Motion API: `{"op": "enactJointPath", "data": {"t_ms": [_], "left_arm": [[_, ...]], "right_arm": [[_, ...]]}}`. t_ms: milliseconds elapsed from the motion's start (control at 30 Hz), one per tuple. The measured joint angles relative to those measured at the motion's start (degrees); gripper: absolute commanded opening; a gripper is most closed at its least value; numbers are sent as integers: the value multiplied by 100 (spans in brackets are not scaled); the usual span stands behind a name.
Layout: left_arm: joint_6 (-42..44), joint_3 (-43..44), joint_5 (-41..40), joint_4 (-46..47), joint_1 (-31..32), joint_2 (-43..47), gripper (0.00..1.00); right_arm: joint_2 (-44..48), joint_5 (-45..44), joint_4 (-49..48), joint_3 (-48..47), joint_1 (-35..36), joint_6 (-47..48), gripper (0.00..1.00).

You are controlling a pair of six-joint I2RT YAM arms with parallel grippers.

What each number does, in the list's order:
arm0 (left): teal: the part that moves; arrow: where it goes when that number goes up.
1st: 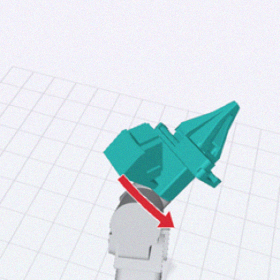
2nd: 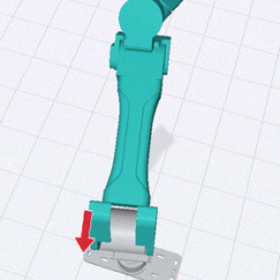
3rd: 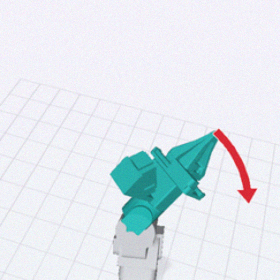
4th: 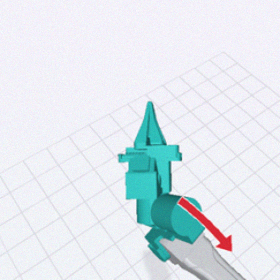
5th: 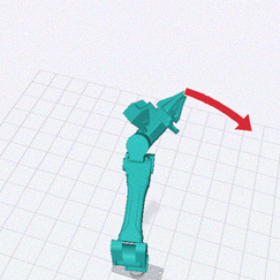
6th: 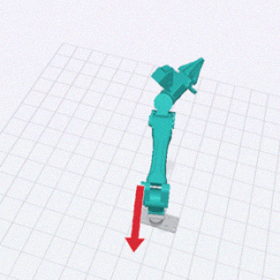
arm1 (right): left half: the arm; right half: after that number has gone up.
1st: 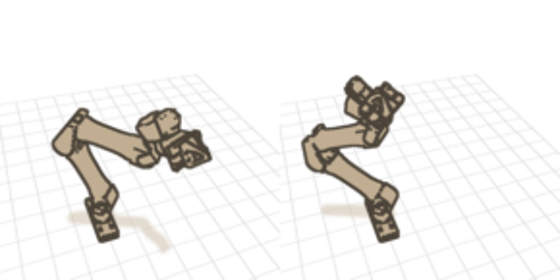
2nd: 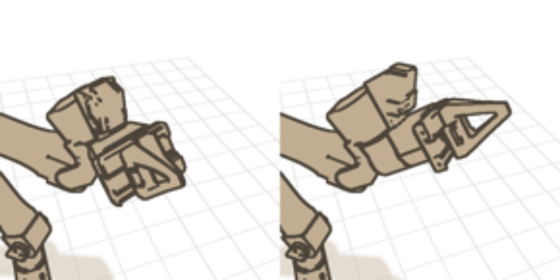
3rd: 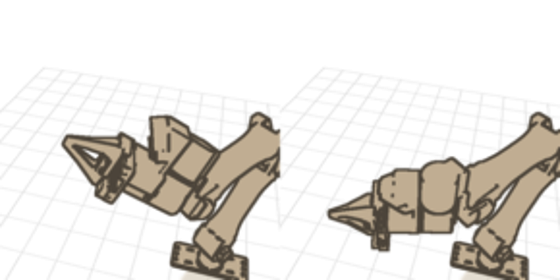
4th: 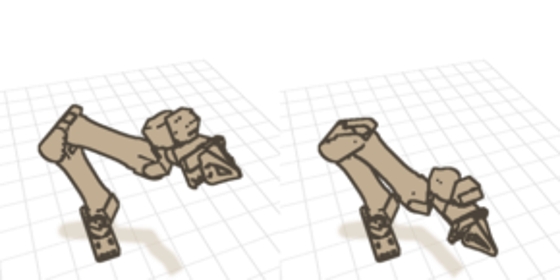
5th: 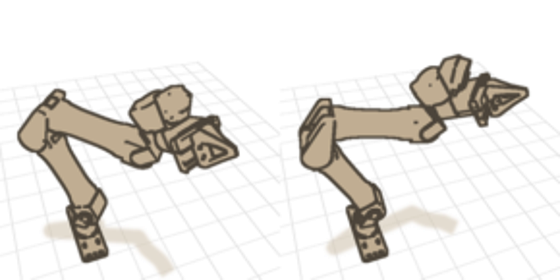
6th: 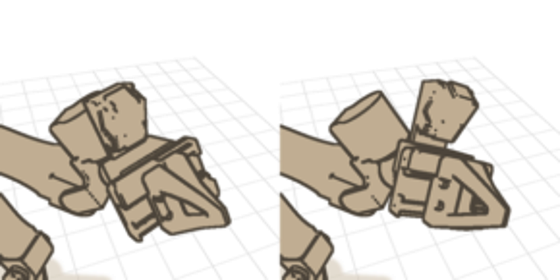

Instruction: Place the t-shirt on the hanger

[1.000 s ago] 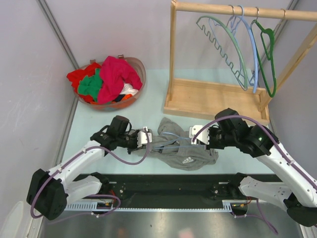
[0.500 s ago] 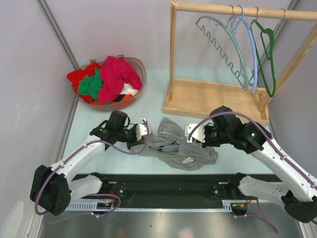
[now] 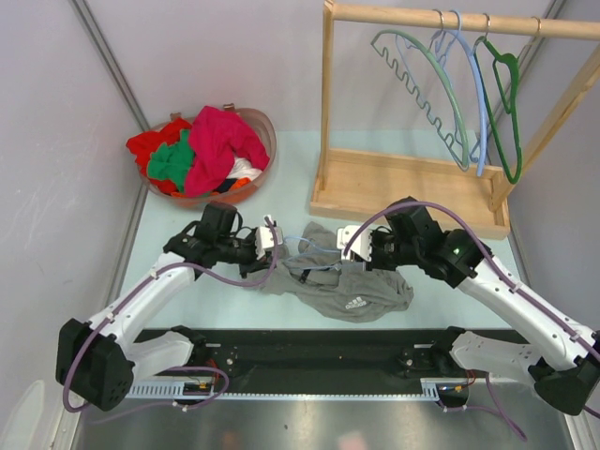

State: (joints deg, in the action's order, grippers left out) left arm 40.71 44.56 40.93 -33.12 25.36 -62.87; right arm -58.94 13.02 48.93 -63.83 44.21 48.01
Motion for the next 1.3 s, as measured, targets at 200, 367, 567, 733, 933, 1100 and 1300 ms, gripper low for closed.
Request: {"op": "enactJointPath", "data": {"t_ms": [200, 367, 567, 733, 933, 1100, 1300], "left_arm": [[-140, 262, 24, -105, -31, 107, 0], [-192, 291, 37, -216, -37, 210, 0], [-212, 525, 122, -243, -37, 313, 0], [-203, 595, 275, -275, -9, 409, 0], [-186, 702, 468, -369, 28, 428, 0], [-181, 763, 560, -391, 28, 579, 18], [9, 763, 522, -535, -223, 833, 59]], "right_arm": [[52, 323, -470, 278, -13, -153, 0], [164, 540, -625, 514, -11, -177, 0], [136, 953, -852, 625, 59, -192, 0], [-39, 1147, -1161, 684, 68, -337, 0], [-492, 1355, -1823, 758, 72, -717, 0], [-881, 1543, -2284, 791, 83, -997, 0], [-951, 1788, -2693, 962, 136, -1137, 0]]}}
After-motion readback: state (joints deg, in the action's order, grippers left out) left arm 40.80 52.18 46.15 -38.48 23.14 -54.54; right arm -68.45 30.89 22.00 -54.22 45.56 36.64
